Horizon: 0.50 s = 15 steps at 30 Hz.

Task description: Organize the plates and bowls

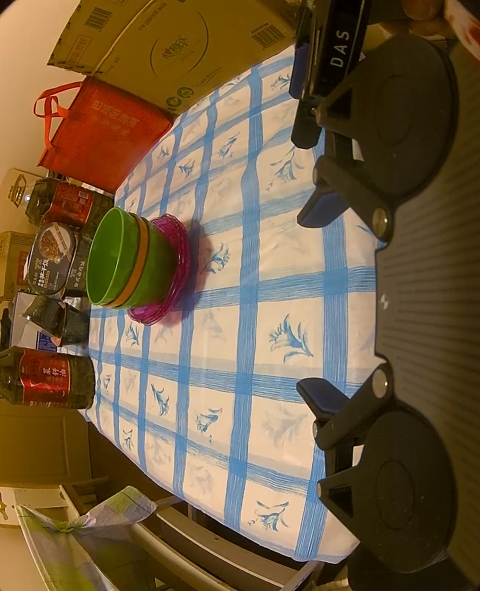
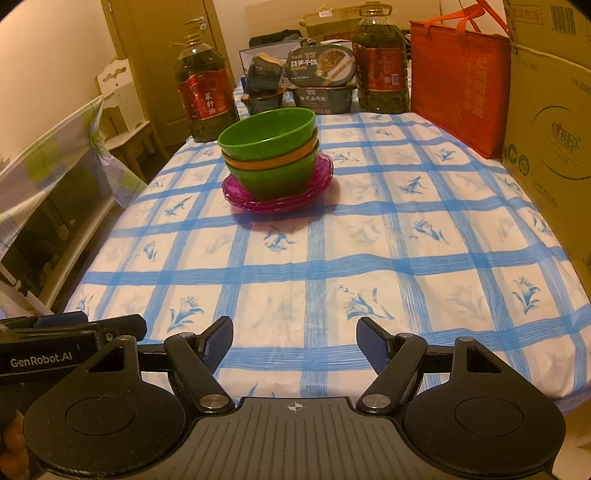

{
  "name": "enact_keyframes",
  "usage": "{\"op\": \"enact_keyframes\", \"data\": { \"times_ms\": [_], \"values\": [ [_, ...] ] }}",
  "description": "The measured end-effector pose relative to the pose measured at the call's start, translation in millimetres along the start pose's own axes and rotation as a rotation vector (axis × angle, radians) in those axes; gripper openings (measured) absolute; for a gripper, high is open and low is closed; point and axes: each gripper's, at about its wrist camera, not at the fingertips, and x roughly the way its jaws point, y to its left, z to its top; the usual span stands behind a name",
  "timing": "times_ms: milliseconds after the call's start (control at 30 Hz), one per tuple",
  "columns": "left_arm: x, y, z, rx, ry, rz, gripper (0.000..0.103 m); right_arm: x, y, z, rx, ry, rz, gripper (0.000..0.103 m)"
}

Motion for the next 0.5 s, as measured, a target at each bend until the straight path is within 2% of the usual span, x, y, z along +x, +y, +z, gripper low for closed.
{"op": "enact_keyframes", "data": {
  "times_ms": [500],
  "values": [
    [-0.2, 0.3, 0.5, -0.001, -0.001, 0.000, 0.087, -0.2, -1.1, 0.1, -0.001, -0.001, 0.000, 0.074]
  ]
}}
